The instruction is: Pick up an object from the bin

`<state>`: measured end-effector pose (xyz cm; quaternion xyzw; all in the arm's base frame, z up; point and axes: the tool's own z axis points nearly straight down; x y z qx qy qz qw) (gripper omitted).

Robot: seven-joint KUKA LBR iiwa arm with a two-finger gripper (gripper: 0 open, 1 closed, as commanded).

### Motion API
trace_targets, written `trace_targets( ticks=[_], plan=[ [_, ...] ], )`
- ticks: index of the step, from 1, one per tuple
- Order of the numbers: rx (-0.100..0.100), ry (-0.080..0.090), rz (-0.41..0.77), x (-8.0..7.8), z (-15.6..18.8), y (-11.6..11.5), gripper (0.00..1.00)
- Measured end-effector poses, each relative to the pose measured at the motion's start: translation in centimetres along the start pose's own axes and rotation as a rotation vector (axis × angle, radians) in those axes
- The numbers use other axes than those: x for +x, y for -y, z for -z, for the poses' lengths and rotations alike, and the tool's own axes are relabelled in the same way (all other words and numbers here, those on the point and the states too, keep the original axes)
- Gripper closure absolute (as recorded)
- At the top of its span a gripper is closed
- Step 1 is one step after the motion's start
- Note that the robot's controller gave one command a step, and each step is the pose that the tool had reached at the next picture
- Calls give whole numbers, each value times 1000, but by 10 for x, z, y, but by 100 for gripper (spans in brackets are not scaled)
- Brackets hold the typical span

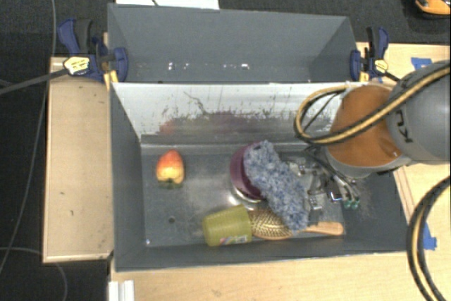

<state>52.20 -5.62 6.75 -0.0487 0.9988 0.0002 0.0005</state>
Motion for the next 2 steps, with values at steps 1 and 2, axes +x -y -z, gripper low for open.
trace_targets(
  ticks=[1, 2],
  plan=[
    [5, 13, -161, 2, 93, -6, 0],
    [-1, -6, -268, -28, 33, -46, 0]
  ],
)
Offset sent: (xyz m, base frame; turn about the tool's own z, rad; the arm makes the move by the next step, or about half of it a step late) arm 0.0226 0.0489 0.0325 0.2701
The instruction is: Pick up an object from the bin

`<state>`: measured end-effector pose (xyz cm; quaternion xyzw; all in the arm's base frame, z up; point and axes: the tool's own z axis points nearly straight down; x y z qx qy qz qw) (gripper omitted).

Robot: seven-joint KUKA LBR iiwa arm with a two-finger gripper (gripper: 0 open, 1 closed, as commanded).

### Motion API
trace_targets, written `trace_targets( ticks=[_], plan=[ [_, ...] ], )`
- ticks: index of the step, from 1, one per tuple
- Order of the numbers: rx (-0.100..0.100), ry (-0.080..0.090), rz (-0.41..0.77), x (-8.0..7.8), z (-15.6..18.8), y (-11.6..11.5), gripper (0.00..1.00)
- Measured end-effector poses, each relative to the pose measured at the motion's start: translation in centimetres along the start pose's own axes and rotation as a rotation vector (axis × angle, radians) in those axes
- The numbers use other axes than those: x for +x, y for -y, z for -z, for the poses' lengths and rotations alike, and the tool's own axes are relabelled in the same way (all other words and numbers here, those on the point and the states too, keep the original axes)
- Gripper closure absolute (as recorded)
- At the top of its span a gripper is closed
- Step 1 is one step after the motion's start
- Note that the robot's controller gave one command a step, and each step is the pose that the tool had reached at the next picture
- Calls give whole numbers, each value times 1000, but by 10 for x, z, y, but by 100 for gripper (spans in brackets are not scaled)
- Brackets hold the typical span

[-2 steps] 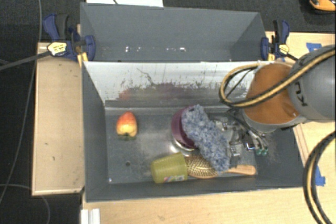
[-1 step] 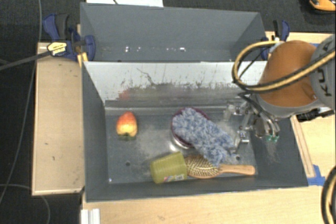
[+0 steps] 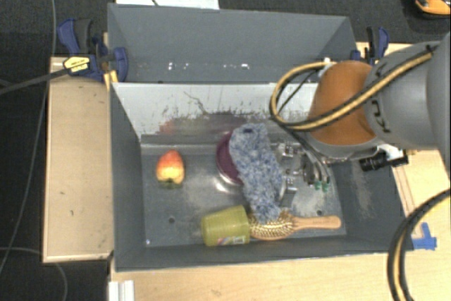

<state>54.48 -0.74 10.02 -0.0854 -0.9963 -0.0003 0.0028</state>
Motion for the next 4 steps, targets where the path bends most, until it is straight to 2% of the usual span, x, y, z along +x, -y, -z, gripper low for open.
trace_targets(
  ticks=[1, 2, 3, 4],
  plan=[
    [2, 29, -48, 14, -28, 8, 0],
    [1, 9, -50, -11, -30, 13, 100],
    [1, 9, -48, -11, -30, 13, 100],
    [1, 8, -44, -10, -9, 13, 100]
  ],
)
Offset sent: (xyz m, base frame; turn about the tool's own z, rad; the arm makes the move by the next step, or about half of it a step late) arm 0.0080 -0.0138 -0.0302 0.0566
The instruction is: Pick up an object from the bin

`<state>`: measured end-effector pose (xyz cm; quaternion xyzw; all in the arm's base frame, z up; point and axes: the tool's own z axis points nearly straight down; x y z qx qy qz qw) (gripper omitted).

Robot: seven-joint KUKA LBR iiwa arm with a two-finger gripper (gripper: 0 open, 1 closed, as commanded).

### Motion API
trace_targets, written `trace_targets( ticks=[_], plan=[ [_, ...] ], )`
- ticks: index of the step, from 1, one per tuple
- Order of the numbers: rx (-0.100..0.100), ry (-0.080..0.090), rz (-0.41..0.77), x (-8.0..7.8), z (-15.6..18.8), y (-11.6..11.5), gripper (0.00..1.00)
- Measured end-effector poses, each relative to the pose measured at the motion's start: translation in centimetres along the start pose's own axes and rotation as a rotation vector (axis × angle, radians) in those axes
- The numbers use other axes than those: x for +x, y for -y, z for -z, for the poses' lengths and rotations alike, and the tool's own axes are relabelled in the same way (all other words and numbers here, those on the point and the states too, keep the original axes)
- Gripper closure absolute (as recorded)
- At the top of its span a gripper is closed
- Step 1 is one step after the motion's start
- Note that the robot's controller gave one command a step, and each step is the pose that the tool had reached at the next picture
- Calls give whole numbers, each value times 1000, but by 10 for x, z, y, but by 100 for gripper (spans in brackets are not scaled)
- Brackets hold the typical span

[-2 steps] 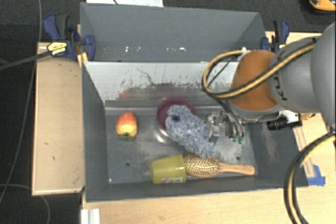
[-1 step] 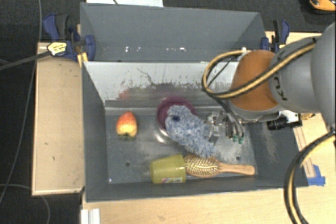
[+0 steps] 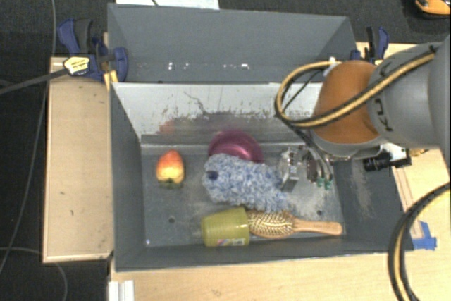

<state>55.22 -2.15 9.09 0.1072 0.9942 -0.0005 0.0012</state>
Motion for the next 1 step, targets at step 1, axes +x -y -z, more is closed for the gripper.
trace_targets(
  ticks=[1],
  plan=[
    [0, -3, 4, 1, 31, 0, 100]
  ],
)
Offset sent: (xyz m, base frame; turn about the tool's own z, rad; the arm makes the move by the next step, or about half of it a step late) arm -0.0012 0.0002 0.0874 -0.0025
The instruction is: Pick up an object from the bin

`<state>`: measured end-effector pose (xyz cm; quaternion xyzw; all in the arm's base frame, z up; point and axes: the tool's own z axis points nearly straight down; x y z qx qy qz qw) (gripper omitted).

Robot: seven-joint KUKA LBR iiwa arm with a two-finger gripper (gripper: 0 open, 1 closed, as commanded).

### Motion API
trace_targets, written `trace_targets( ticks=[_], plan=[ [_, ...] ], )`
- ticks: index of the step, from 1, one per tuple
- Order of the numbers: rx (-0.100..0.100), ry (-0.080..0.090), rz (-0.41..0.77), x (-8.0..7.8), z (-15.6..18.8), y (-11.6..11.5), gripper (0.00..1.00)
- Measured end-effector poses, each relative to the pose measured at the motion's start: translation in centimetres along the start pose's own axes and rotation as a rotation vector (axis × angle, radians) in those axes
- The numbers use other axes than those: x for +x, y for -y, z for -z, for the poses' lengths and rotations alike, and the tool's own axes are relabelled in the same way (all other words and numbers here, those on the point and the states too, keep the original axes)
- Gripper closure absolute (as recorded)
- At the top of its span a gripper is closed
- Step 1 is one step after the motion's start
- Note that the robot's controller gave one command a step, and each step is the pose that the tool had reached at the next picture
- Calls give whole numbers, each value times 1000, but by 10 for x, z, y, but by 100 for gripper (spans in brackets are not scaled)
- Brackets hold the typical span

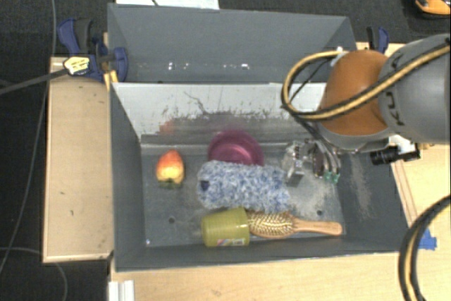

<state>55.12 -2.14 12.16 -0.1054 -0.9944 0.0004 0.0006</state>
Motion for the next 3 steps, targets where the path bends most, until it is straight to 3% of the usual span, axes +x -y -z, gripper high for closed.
trace_targets(
  ticks=[2, 3],
  plan=[
    [-2, 8, 10, -2, 51, -1, 100],
    [-2, 8, 12, -2, 54, -1, 100]
  ],
)
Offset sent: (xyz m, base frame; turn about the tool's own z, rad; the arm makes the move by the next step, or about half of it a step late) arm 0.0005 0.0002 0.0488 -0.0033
